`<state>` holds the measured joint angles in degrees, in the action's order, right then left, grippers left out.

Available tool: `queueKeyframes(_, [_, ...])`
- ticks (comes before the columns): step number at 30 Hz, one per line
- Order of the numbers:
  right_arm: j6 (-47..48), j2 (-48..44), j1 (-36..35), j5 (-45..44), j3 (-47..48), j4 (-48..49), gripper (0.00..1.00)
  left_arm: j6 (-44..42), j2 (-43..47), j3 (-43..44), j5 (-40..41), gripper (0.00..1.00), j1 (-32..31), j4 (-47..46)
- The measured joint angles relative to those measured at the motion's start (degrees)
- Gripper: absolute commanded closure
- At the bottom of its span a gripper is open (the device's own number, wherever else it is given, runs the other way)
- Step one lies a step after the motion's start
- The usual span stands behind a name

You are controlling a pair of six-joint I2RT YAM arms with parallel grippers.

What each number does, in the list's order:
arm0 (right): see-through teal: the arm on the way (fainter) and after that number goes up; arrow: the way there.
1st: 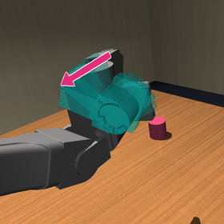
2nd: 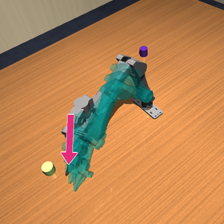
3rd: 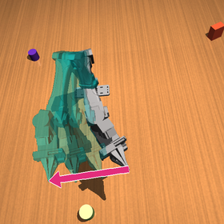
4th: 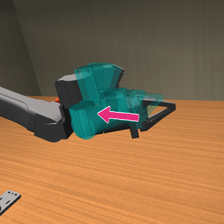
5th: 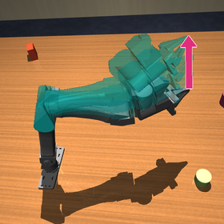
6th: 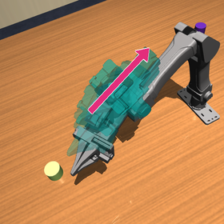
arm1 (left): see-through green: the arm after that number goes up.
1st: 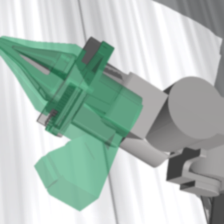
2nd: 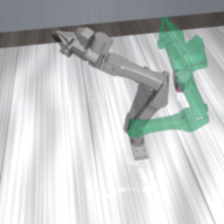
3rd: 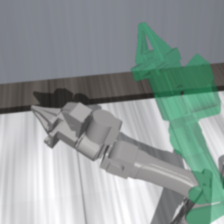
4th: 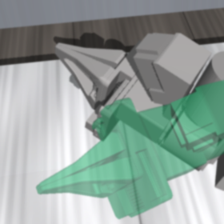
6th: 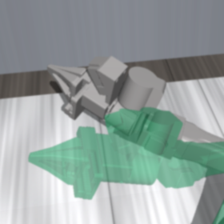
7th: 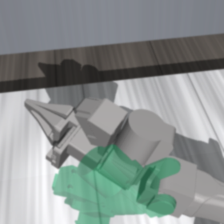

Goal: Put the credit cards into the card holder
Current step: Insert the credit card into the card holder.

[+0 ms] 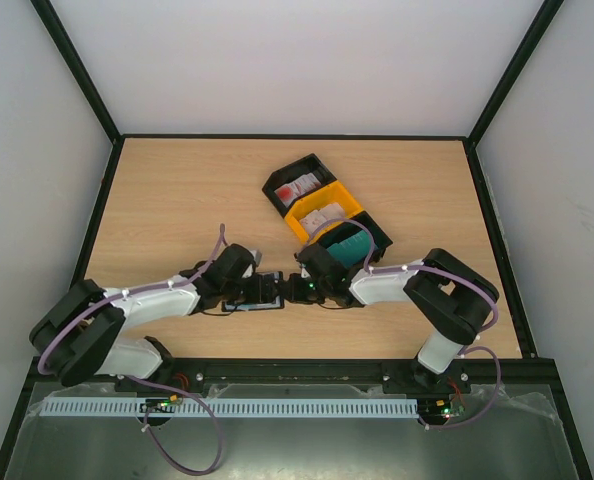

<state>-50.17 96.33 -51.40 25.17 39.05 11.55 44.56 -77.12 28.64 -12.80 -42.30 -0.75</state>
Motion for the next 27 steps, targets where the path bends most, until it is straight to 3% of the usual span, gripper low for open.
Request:
queueKeyframes(8, [0.28, -0.7, -0.02, -1.84, 0.2, -1.33, 0.82, -0.83, 2.54, 2.47, 3.74, 0.12, -0.24, 8.11])
queueKeyframes(15, [1.4, -2.47, -0.02, -4.52, 0.28, -4.9, 0.79, -0.9, 7.06, 3.15, 7.56, 0.11, 2.84, 13.66])
queueKeyframes(22, [2.45, -3.17, -0.02, -5.9, 0.63, -6.93, 0.76, 0.24, 11.19, 1.49, 9.88, 0.2, 9.18, 17.14])
queueKeyframes(27, [2.95, -3.32, -0.04, -5.79, 0.63, -7.08, 0.74, 1.4, 13.25, -1.88, 10.08, 0.2, 12.07, 18.56])
